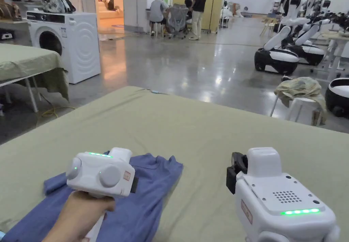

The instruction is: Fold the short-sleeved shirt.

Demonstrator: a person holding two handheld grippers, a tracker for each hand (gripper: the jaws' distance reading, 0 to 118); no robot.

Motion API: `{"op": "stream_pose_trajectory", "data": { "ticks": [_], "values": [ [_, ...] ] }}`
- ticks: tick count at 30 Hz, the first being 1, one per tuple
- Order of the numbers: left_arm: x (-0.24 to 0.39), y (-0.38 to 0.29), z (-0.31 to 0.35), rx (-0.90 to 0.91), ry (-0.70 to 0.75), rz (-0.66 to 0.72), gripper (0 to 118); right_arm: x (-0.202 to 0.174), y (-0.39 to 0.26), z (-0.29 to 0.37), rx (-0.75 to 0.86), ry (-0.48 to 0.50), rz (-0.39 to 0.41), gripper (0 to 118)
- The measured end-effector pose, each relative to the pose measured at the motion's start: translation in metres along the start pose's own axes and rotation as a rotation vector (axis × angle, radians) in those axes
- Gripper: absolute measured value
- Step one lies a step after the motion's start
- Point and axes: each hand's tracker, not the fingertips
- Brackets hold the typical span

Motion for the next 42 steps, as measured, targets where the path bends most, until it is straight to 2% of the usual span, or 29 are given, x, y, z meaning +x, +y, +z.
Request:
{"op": "stream_pose_trajectory", "data": {
  "ticks": [1,3,5,6,11,13,15,17,18,19,20,21,24,26,29,33,38,42],
  "values": [
    [-0.002,0.004,-0.01,-0.006,0.021,0.014,32,0.001,-0.004,-0.005,-0.011,-0.004,0.007,0],
    [-0.004,0.012,-0.033,-0.003,0.071,0.01,108,0.005,-0.014,-0.02,-0.047,-0.009,0.023,0],
    [-0.009,0.016,-0.054,0.016,0.067,-0.01,108,0.008,-0.022,-0.035,-0.075,-0.013,0.02,0],
    [-0.014,0.02,-0.074,-0.041,0.098,-0.012,108,0.01,-0.027,-0.043,-0.088,-0.018,0.017,0],
    [-0.031,0.004,-0.153,-0.174,0.066,0.091,109,0.015,-0.048,-0.07,-0.155,-0.025,-0.003,0],
    [-0.036,-0.004,-0.162,-0.131,0.07,0.075,112,0.015,-0.055,-0.077,-0.183,-0.025,0.01,0],
    [-0.035,0.006,-0.157,-0.107,0.128,0.06,111,0.017,-0.059,-0.081,-0.195,-0.026,0.02,0],
    [-0.036,0.009,-0.158,-0.101,0.127,0.058,107,0.018,-0.06,-0.082,-0.2,-0.029,0.019,0],
    [-0.036,0.008,-0.158,-0.106,0.123,0.058,99,0.019,-0.059,-0.081,-0.2,-0.03,0.01,0],
    [-0.037,0.01,-0.162,-0.105,0.115,0.051,82,0.02,-0.058,-0.079,-0.196,-0.031,0.001,0],
    [-0.036,0.008,-0.157,-0.09,0.106,0.045,53,0.02,-0.057,-0.077,-0.191,-0.032,-0.004,0],
    [-0.035,0.007,-0.151,-0.037,0.102,0.055,6,0.02,-0.056,-0.074,-0.186,-0.035,-0.009,0],
    [-0.03,0.006,-0.14,0.01,0.168,0.065,6,0.022,-0.053,-0.069,-0.178,-0.035,-0.019,0],
    [-0.031,0.007,-0.138,-0.009,0.127,0.063,6,0.024,-0.051,-0.064,-0.175,-0.039,-0.022,0],
    [-0.034,0.011,-0.129,0.031,0.079,0.149,6,0.031,-0.049,-0.051,-0.158,-0.047,-0.026,0],
    [0.013,0.028,-0.084,0.07,0.112,0.106,6,0.051,-0.046,-0.032,-0.146,-0.082,-0.044,0],
    [0.074,0.048,-0.063,0.134,0.013,0.019,6,0.087,-0.043,0.0,-0.122,-0.151,-0.079,0],
    [0.131,0.066,-0.061,0.168,-0.113,0.003,6,0.12,-0.043,0.03,-0.107,-0.218,-0.085,0]
  ]
}}
